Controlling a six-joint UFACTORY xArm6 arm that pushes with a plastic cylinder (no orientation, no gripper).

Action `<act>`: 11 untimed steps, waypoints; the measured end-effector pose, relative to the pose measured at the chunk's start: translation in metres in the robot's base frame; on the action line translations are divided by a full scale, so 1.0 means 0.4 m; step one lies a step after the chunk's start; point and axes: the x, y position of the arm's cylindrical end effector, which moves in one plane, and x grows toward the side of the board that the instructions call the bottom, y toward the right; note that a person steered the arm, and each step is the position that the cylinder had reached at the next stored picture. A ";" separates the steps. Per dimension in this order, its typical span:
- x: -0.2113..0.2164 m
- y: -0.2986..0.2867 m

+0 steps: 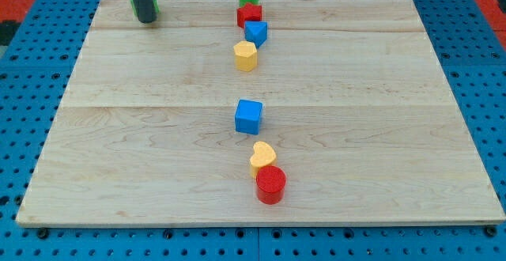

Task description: Slide the green circle to the right side of the red star

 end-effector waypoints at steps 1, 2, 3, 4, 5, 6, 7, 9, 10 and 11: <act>0.002 0.086; 0.002 0.090; 0.002 0.090; 0.002 0.099; 0.002 0.116; 0.004 0.198; -0.072 0.317; -0.135 0.315; -0.134 0.404; -0.035 0.579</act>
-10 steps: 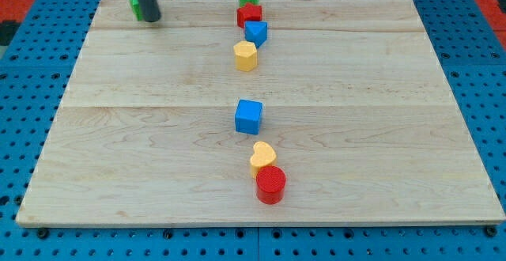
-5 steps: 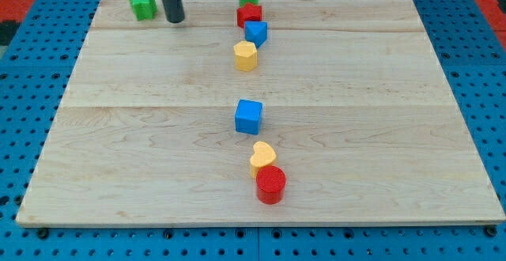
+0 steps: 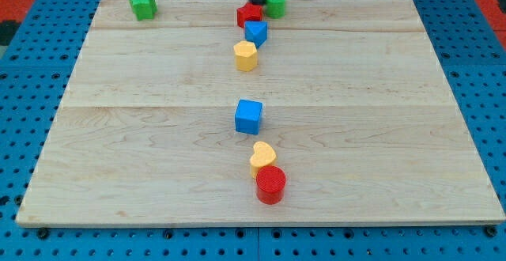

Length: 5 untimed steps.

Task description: Slide the green circle to the right side of the red star

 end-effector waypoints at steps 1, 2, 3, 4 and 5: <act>0.121 0.173; 0.138 0.379; -0.044 0.420; -0.086 0.327; 0.006 0.212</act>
